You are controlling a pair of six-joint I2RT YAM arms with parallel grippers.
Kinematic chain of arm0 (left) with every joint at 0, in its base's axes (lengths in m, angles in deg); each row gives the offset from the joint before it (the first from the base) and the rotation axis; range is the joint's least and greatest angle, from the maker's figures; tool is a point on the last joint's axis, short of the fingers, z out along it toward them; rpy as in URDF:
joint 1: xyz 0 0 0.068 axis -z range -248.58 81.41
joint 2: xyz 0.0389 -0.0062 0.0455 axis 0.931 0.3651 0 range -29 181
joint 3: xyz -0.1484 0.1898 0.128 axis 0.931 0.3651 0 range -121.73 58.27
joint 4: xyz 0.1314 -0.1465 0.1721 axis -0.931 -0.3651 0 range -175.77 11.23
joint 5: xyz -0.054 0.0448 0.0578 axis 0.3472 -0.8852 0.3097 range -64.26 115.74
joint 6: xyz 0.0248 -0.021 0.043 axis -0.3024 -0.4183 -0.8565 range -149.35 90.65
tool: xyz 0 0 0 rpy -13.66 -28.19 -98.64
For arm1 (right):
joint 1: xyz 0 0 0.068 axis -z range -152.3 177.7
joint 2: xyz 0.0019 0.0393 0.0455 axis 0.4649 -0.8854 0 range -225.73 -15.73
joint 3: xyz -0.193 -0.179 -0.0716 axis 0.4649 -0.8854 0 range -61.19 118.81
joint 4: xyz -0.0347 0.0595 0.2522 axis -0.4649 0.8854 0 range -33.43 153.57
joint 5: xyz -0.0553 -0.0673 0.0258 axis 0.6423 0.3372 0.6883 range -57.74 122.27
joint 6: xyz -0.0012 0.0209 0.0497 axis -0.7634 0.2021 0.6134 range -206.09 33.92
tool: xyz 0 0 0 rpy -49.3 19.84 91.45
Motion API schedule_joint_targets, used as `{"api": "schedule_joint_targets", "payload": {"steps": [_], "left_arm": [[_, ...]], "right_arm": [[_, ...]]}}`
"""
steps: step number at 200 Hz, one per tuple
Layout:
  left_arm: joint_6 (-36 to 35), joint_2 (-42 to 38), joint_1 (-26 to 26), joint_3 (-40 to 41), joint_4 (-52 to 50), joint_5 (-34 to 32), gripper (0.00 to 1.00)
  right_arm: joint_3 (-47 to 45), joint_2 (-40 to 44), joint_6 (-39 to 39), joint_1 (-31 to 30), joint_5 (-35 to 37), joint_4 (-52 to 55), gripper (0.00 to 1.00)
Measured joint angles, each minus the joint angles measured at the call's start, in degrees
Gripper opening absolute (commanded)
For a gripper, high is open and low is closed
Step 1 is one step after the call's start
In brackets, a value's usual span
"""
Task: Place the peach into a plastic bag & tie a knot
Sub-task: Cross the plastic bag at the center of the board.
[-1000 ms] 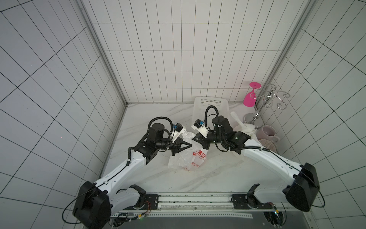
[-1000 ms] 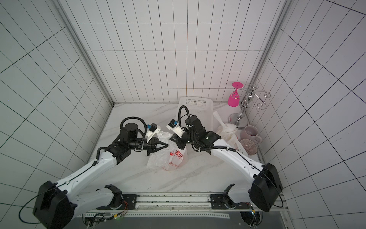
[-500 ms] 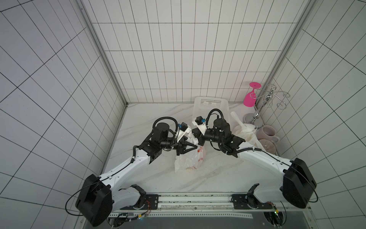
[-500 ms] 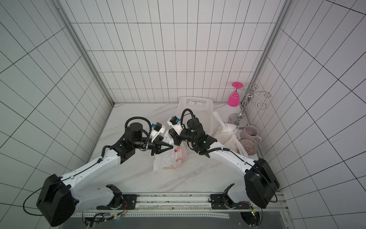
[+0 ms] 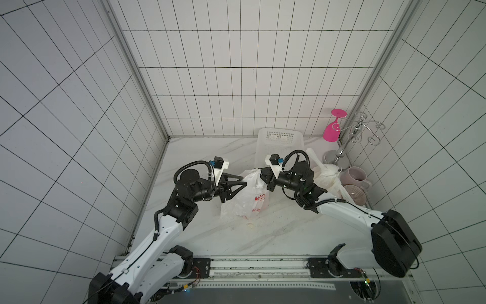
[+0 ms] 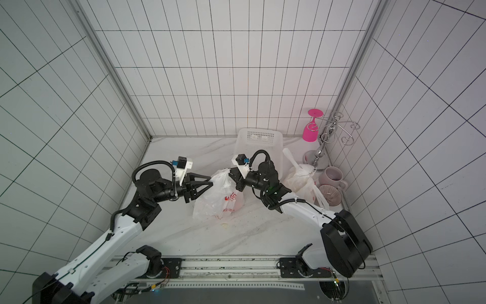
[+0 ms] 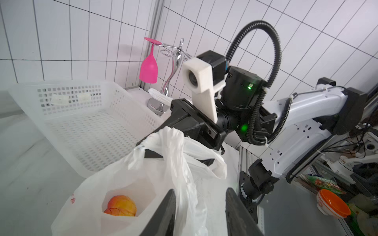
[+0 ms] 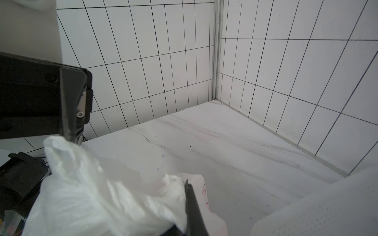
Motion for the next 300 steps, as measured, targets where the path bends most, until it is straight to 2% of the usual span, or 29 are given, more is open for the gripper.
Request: {"api": "schedule_joint_targets", "payload": {"steps": [27, 50, 80, 106, 118, 139, 164, 194, 213, 248, 279, 300], "left_arm": [[3.5, 7.3, -1.0, 0.1, 4.9, -0.6, 0.34], [6.4, 11.5, 1.0, 2.9, 8.8, -1.2, 0.38], [7.1, 13.0, 5.9, 4.5, 12.8, -2.2, 0.48], [7.2, 15.2, 6.6, 4.5, 17.0, -2.2, 0.52], [7.2, 16.1, 6.6, 4.5, 18.4, -2.2, 0.52], [6.9, 17.2, 6.6, 4.5, 19.6, -2.2, 0.53], [6.4, 16.3, 5.4, 4.5, 18.4, -2.0, 0.53], [3.5, 10.6, 3.8, 4.5, 12.0, -3.7, 0.53], [2.0, 7.1, 3.8, 4.7, 9.2, -5.0, 0.51], [0.5, 2.7, 1.4, 4.9, 4.2, -8.4, 0.4], [-0.4, -0.7, -2.1, 4.9, 1.2, -11.0, 0.23], [-1.2, -1.8, -2.3, 5.2, 0.9, -11.7, 0.26]], "right_arm": [[0.0, -0.3, 0.0, 0.0, -0.2, -2.3, 0.0], [0.0, -2.2, 0.0, 0.0, -0.9, -4.0, 0.0], [0.1, -6.1, 1.2, -0.1, -2.7, -6.6, 0.09], [0.1, -8.4, 3.0, -0.5, -4.6, -9.5, 0.14], [0.1, -9.0, 3.9, -0.5, -5.5, -10.6, 0.13], [0.1, -9.5, 5.3, -0.5, -6.6, -12.6, 0.0], [0.1, -9.5, 6.9, -0.4, -8.2, -13.9, 0.0], [0.1, -9.4, 8.5, 0.0, -9.8, -14.5, 0.0], [0.1, -9.4, 9.4, 0.0, -10.6, -15.1, 0.0], [0.1, -9.4, 10.3, 0.0, -11.5, -15.2, 0.0], [0.1, -9.4, 10.9, 0.0, -11.8, -15.2, 0.0], [0.1, -9.5, 11.3, 0.0, -12.0, -15.2, 0.0]]}}
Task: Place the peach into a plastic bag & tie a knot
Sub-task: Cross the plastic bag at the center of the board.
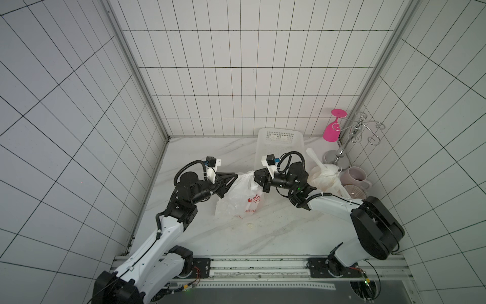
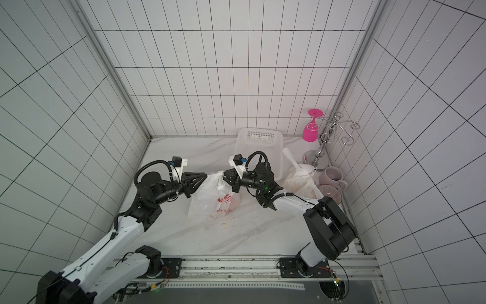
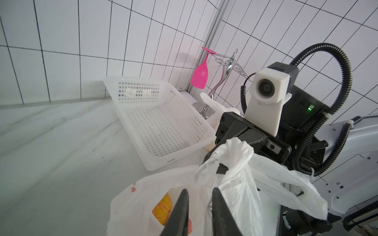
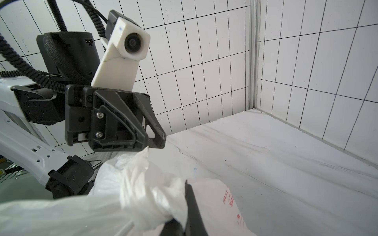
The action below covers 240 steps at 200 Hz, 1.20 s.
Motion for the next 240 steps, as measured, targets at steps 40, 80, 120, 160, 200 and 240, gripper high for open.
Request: {"api": "schedule_joint_targets", "payload": {"steps": [40, 80, 120, 160, 200, 240], "left_arm": [[1.7, 0.9, 0.0, 1.4, 1.0, 2.6, 0.44], [6.3, 0.4, 0.6, 3.1, 2.3, 1.2, 0.43], [9.6, 5.6, 16.2, 5.7, 10.9, -4.5, 0.49], [11.0, 17.6, 19.1, 5.7, 23.2, -6.2, 0.53], [11.1, 16.7, 18.0, 7.3, 27.0, -6.7, 0.56], [8.2, 4.5, 16.1, 9.4, 19.0, -9.5, 0.56]], "right_arm": [[0.0, -0.5, 0.2, 0.0, -0.5, 0.0, 0.0], [0.0, -0.5, 0.0, 0.1, 0.5, -0.2, 0.0], [0.1, -4.1, 4.4, 0.3, 0.2, -6.6, 0.0], [0.6, -5.8, 8.8, 0.4, -1.1, -10.2, 0.0], [1.4, -5.8, 11.5, 1.9, -2.1, -13.1, 0.0], [1.4, -6.2, 13.0, 3.1, -3.1, -14.9, 0.0]]}}
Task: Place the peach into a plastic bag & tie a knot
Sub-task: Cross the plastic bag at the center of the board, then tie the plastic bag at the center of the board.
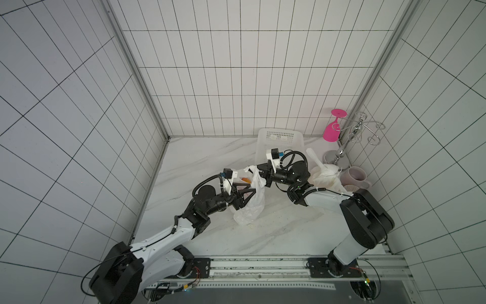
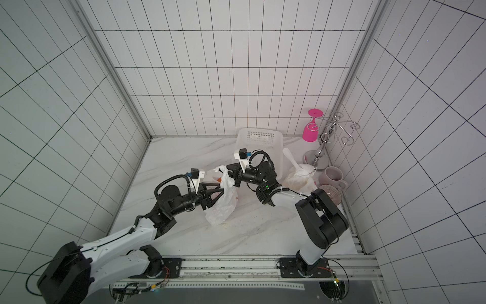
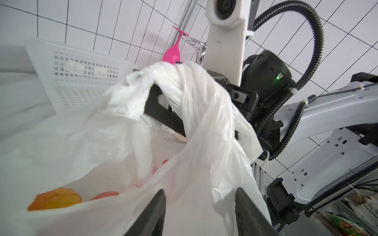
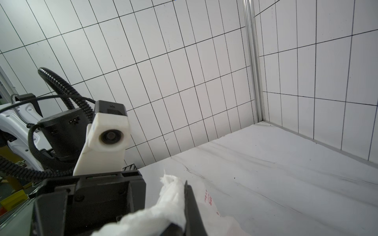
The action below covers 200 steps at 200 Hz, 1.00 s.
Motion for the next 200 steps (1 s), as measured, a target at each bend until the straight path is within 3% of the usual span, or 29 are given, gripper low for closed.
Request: {"api": "schedule_joint_targets", "payload": {"steps": [46, 74, 87, 100, 132, 200], "left_arm": [[-2.1, -7.4, -4.7, 0.0, -6.5, -1.9, 0.46], [-1.4, -9.1, -9.0, -0.3, -8.9, -2.9, 0.25], [-1.2, -8.5, -9.9, -1.5, -9.6, -2.9, 0.2], [-0.8, -6.3, -10.1, -4.0, -9.9, -1.8, 0.21], [-0.7, 1.8, -10.1, -11.0, -10.5, 3.8, 0.37], [-1.2, 7.3, -11.3, -12.6, -12.7, 8.2, 0.38]], "right_arm": [[0.0, -0.5, 0.1, 0.3, -0.7, -0.3, 0.0], [0.0, -0.5, -0.1, 0.3, -1.1, -0.1, 0.0], [0.0, -0.5, -0.2, 0.3, -1.1, 0.1, 0.0], [0.0, -0.5, -0.4, 0.3, -1.1, 0.3, 0.0], [0.0, -0.5, -1.2, 0.3, -1.2, 1.9, 0.0], [0.0, -0.3, -1.7, 0.3, -1.2, 3.6, 0.0]]}}
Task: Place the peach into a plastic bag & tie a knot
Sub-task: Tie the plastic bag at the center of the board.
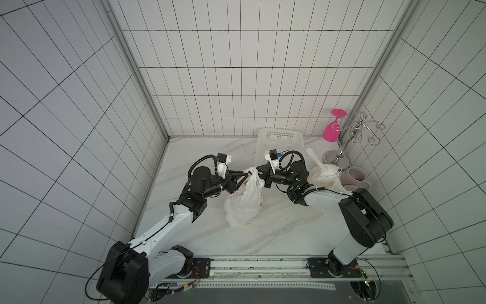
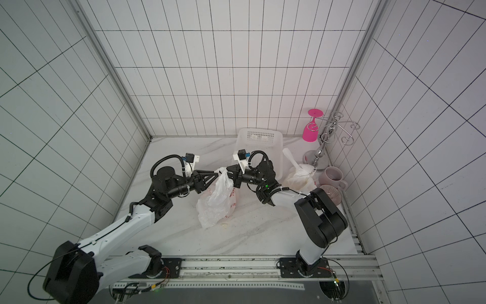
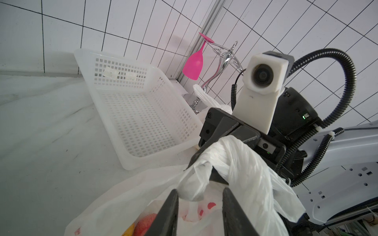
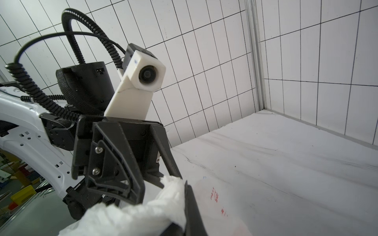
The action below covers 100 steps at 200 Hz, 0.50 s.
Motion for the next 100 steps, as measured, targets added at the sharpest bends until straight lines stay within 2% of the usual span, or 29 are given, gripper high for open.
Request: {"api": "schedule_joint_targets", "payload": {"steps": [100], "left_arm": [[2.0, 3.1, -0.5, 0.0, 4.1, 4.5, 0.27]], "right_arm": [[0.0, 0.0, 0.0, -0.1, -0.4, 0.0, 0.0]]}}
